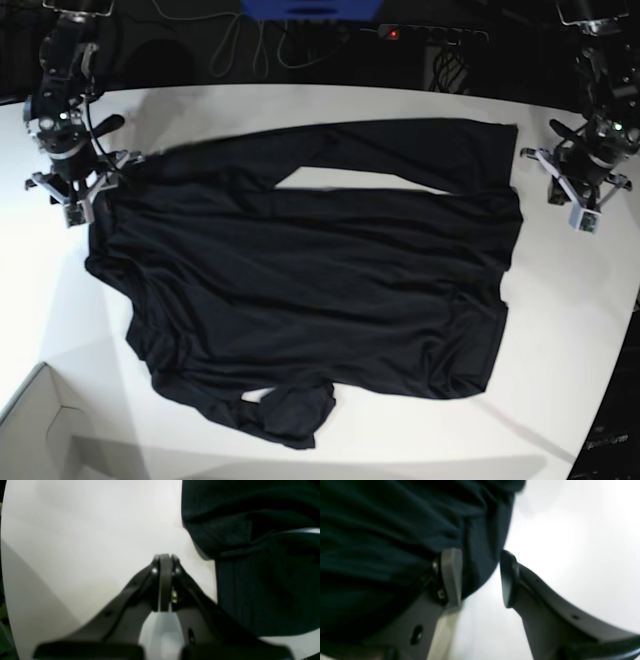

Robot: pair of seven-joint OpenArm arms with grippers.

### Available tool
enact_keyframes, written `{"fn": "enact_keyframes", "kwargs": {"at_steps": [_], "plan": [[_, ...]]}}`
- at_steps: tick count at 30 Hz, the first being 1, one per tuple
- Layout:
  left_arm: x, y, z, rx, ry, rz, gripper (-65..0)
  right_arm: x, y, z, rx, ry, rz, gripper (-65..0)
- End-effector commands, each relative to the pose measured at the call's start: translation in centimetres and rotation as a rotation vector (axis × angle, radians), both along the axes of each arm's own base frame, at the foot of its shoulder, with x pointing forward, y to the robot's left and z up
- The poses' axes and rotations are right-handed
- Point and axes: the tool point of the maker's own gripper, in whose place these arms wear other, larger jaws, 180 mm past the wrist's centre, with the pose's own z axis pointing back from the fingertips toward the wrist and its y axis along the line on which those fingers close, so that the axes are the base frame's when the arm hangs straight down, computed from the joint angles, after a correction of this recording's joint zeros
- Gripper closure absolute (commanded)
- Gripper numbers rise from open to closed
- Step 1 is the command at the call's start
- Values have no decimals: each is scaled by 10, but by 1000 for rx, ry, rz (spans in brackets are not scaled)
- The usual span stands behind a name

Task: Layout the t-shirt on the table in an organized manner, then fold the t-shirt properly
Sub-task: 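Hold the shirt edge with both grippers and stretch it flat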

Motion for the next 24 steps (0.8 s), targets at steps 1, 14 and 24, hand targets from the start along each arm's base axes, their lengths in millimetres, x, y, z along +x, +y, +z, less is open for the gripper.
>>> {"fn": "enact_keyframes", "kwargs": {"at_steps": [1, 14, 24], "plan": [[8, 2, 12, 7, -42, -9, -1, 7, 6, 14, 6, -51, 13, -233], [-19, -27, 4, -131, -40, -4, -385, -17, 29, 40, 5, -103, 27, -235], [34, -55, 6, -252, -131, 58, -412, -44, 43, 17, 59, -39, 5, -235]]}}
